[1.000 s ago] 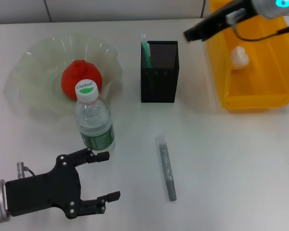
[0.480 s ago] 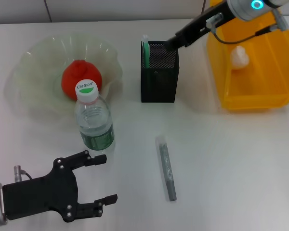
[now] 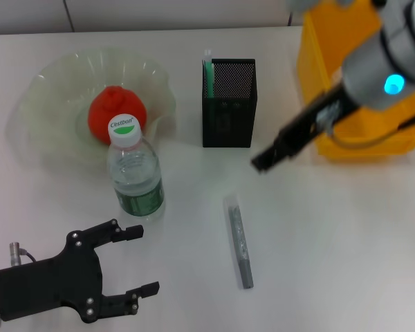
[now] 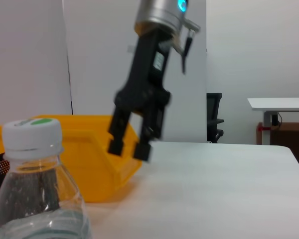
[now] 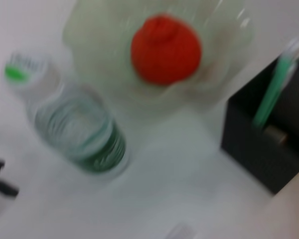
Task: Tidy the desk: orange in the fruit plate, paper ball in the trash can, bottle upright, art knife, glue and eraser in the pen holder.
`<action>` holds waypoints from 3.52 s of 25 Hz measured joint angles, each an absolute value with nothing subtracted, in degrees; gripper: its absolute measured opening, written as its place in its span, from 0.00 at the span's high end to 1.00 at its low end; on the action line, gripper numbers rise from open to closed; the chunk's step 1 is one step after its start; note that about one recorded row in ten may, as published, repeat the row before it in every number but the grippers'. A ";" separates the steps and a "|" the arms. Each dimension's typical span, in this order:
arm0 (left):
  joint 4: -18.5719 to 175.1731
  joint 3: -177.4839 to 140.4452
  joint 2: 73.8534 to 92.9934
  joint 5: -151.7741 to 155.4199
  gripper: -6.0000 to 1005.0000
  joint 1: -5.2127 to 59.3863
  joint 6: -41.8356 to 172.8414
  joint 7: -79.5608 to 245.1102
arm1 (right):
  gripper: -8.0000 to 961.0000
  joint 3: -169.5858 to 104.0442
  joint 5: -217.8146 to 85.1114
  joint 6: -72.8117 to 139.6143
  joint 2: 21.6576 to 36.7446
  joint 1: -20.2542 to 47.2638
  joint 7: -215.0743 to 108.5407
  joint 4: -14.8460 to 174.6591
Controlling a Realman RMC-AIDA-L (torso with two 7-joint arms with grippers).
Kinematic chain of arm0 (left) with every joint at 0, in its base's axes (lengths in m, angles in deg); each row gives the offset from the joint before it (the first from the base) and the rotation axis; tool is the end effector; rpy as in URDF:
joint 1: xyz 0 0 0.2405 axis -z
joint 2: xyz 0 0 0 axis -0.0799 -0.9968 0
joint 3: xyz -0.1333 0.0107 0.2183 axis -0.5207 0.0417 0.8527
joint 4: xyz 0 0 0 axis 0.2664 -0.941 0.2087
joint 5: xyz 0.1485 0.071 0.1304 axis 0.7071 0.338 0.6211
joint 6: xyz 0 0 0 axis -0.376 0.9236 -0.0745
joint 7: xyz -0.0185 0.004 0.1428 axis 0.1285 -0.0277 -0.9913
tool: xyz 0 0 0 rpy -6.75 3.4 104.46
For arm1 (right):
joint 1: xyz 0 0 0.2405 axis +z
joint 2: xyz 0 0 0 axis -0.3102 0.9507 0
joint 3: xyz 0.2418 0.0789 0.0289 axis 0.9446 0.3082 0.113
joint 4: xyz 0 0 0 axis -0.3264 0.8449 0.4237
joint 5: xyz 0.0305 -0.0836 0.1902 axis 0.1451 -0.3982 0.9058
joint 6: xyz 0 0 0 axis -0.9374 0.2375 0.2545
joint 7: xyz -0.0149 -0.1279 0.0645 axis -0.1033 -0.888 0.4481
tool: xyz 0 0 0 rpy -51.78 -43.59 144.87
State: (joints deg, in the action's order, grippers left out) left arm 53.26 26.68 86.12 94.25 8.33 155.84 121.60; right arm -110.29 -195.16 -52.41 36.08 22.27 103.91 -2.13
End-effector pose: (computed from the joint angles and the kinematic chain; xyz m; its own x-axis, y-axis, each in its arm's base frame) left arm -0.3196 0.2063 -0.0277 0.8370 0.0221 0.5468 0.1759 -0.9570 -0.2306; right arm 0.1029 0.3447 -0.0108 0.7645 -0.6229 0.1659 -0.5418 -0.7604 -0.3581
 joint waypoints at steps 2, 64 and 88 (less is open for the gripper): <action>53.26 26.82 86.12 94.25 0.19 8.33 155.77 121.59 | 0.25 -113.52 -195.16 -51.39 36.11 21.43 104.93 -1.31; 53.18 26.82 86.63 94.25 0.19 8.43 155.65 121.50 | 0.85 -128.96 -188.17 -34.99 36.01 29.56 106.28 22.97; 53.63 27.16 86.77 94.34 0.19 8.88 155.56 121.47 | 0.86 -104.48 -116.32 -19.94 35.90 6.03 15.42 31.64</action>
